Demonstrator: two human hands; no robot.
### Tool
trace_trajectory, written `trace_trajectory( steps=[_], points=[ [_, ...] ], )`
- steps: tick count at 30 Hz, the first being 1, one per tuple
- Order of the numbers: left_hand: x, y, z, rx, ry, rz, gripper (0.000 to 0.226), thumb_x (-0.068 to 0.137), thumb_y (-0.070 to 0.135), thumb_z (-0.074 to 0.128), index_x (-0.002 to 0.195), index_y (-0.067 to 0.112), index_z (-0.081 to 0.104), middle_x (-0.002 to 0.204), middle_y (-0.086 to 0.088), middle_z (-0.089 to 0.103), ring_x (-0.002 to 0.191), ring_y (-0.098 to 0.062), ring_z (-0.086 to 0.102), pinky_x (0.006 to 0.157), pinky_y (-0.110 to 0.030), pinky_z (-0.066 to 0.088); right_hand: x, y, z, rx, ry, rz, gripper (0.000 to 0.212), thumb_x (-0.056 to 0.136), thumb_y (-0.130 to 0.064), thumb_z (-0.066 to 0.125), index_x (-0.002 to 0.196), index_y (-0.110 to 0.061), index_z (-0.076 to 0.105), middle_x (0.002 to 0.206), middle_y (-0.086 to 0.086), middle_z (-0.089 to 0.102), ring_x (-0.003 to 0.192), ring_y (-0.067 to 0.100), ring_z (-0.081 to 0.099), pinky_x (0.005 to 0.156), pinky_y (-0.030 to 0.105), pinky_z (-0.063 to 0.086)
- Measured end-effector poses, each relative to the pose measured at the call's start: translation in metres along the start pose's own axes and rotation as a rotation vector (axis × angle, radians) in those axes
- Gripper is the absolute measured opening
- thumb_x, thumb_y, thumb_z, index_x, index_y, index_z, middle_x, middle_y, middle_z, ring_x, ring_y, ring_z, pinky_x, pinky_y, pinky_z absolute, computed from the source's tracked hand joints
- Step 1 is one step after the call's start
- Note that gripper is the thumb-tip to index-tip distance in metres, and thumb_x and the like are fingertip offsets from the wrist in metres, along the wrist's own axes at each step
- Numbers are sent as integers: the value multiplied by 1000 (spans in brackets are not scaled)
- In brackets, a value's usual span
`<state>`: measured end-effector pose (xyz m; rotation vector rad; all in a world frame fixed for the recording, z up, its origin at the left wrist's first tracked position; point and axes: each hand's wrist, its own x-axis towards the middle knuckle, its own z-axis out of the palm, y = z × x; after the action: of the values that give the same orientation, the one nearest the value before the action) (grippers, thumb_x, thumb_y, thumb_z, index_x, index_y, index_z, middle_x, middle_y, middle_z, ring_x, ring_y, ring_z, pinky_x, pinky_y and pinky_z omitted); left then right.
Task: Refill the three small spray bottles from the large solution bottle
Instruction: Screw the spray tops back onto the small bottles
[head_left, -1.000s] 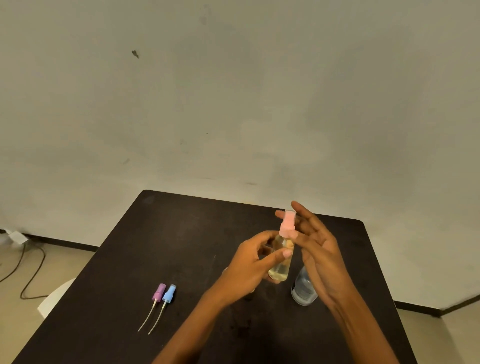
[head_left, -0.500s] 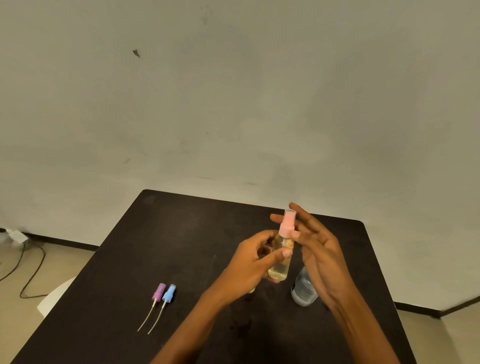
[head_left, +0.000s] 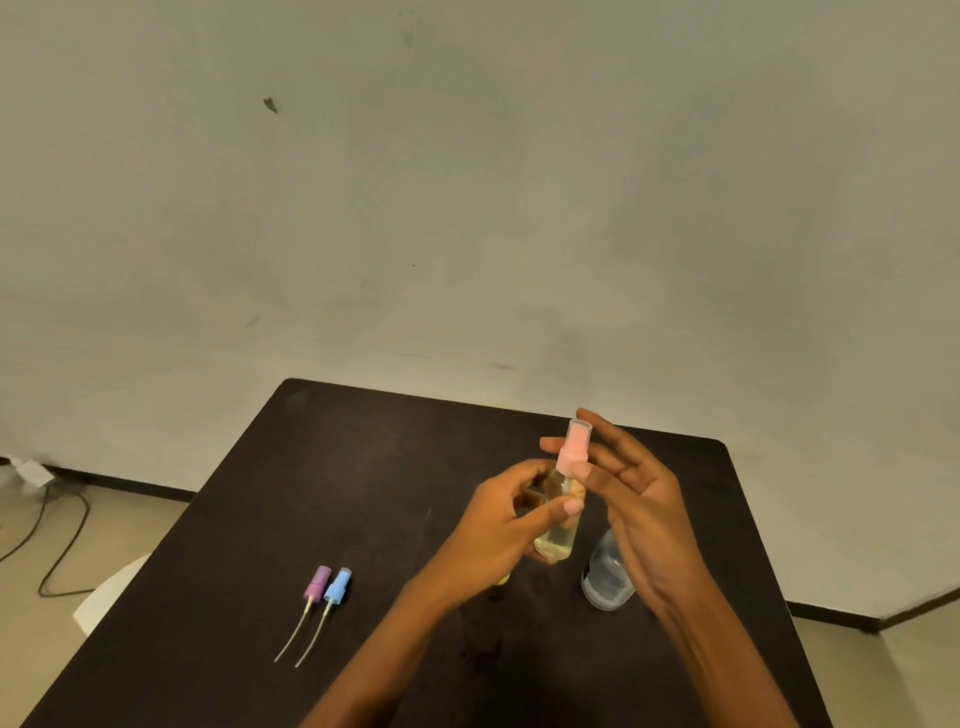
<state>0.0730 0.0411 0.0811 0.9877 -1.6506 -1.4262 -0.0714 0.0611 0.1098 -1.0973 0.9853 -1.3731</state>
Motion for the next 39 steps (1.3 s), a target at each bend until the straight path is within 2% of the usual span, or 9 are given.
trace_trajectory(
  steps=[4, 7, 11, 19, 24, 28, 31, 34, 39],
  points=[
    [0, -3, 1, 35, -8, 13, 32, 87, 27, 62, 118, 23, 54, 112, 6, 63, 104, -10, 61, 88, -22, 52, 0, 2, 4, -74, 61, -25, 53, 65, -18, 73, 116, -19, 56, 98, 5, 70, 98, 21, 65, 73, 23, 54],
    [1, -4, 3, 15, -2, 9, 31, 87, 26, 61, 117, 18, 57, 109, 1, 65, 101, -13, 63, 85, -24, 53, 0, 2, 2, -10, -13, -12, 65, 68, -33, 75, 127, -18, 50, 111, 7, 67, 107, 20, 61, 83, 27, 52],
    [1, -5, 1, -5, -11, 7, 32, 87, 26, 60, 118, 17, 58, 109, -2, 66, 102, -16, 64, 86, -29, 55, 0, 0, 0, -5, 10, -8, 43, 79, -12, 60, 121, -12, 53, 103, 9, 70, 103, 22, 64, 77, 24, 53],
    [5, -12, 9, 28, 135, 105, 23, 86, 18, 64, 109, 24, 62, 99, -4, 70, 95, -18, 65, 85, -26, 54, 3, 10, 7, -243, 215, -169, 34, 70, -2, 72, 97, -16, 57, 94, 2, 71, 91, 13, 68, 74, 21, 54],
    [9, -31, 15, 90, 164, 123, 36, 87, 13, 63, 122, 13, 58, 107, -5, 69, 99, -14, 65, 87, -20, 52, 1, 28, 7, -482, 364, -204, 34, 69, -6, 76, 83, -24, 51, 86, -7, 62, 82, 0, 64, 69, 10, 50],
    [17, -51, 14, 120, 93, 91, 39, 87, 9, 63, 125, 9, 55, 114, -2, 65, 104, -8, 62, 92, -16, 48, 3, 49, -4, -550, 325, -166, 28, 75, -11, 74, 96, -17, 57, 90, -8, 66, 86, 2, 64, 72, 13, 51],
    [27, -68, 8, 219, 21, 29, 42, 85, 13, 66, 125, 9, 55, 121, -7, 63, 110, -14, 60, 98, -27, 48, 4, 68, -16, -583, 272, -114, 30, 78, -11, 71, 104, -17, 58, 99, 2, 69, 93, 10, 65, 78, 23, 54],
    [34, -83, 4, 377, -56, -43, 47, 84, 21, 67, 128, 11, 54, 125, -7, 61, 116, -18, 57, 102, -34, 45, 6, 87, -19, -647, 300, -91, 26, 79, -9, 69, 100, -21, 58, 94, -2, 67, 90, 9, 64, 78, 21, 53],
    [42, -110, -4, 716, -85, -73, 58, 85, 27, 66, 137, 20, 44, 137, 1, 53, 130, -14, 44, 116, -50, 14, 7, 125, -24, -768, 371, 11, 11, 85, -15, 63, 94, -14, 59, 87, -6, 61, 81, 2, 58, 67, 10, 45]
  ],
)
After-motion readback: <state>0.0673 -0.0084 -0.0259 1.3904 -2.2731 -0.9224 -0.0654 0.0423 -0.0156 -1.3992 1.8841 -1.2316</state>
